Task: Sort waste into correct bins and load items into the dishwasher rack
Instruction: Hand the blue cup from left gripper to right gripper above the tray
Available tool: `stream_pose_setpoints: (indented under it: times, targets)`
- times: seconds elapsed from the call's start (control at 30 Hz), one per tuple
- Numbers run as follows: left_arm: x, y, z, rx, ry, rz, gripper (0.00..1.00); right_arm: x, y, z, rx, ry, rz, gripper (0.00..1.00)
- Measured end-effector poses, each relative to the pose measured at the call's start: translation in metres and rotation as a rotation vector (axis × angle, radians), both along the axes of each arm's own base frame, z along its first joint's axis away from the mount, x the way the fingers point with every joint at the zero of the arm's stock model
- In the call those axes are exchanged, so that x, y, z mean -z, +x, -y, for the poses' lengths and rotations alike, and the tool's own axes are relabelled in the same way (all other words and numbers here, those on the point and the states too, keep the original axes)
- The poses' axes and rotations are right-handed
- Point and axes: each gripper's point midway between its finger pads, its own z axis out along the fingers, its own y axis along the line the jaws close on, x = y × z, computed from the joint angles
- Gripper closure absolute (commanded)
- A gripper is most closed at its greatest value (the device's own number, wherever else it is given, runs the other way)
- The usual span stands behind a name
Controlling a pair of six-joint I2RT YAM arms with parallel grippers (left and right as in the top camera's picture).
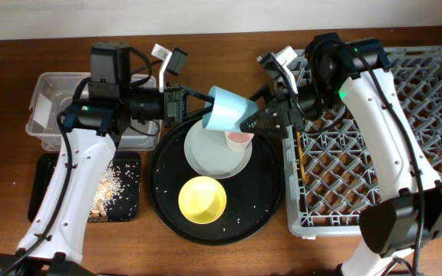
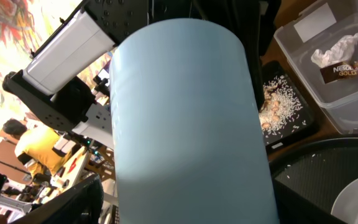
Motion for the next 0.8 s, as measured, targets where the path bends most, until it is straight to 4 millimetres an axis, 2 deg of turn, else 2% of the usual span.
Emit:
stream_pose_setpoints:
  times: [0.17, 0.27, 0.3, 0.33, 0.37, 0.43, 0.67, 0.7, 0.73, 0.8]
  targets:
    - [-0.006, 0.001, 0.001, 0.010, -0.019, 0.023, 1.00, 0.000, 0.000, -0.002, -0.007, 0.005, 0.018, 0.40]
    - [-0.007, 0.001, 0.001, 0.011, -0.021, 0.021, 0.99, 0.000, 0.001, -0.003, -0.009, 0.009, 0.035, 0.41]
    - [-0.007, 0.001, 0.001, 0.009, -0.020, 0.022, 0.94, 0.000, 0.002, -0.003, -0.009, 0.011, 0.044, 0.41]
    - [-0.006, 0.002, 0.000, 0.007, -0.019, 0.022, 0.83, 0.000, 0.004, -0.004, -0.009, 0.014, 0.057, 0.41]
    - [-0.006, 0.002, 0.000, 0.004, -0.016, 0.023, 0.82, 0.000, 0.004, -0.005, -0.010, 0.015, 0.064, 0.41]
    - [0.000, 0.000, -0.001, -0.008, 0.000, -0.036, 0.82, -0.001, 0.006, -0.006, -0.014, 0.030, 0.094, 0.46]
    - [0.015, -0.010, -0.003, -0.015, 0.035, -0.152, 0.82, -0.001, 0.013, -0.003, 0.000, 0.035, 0.124, 0.46]
    - [0.017, -0.010, -0.003, -0.021, 0.045, -0.161, 0.78, -0.001, 0.014, -0.001, 0.007, 0.033, 0.125, 0.46]
    - [0.020, -0.009, -0.004, -0.031, 0.056, -0.162, 0.64, -0.001, 0.017, 0.002, 0.017, 0.031, 0.127, 0.47]
    - [0.027, -0.003, -0.006, -0.068, 0.097, -0.151, 0.54, -0.001, 0.018, 0.004, 0.023, 0.029, 0.128, 0.48]
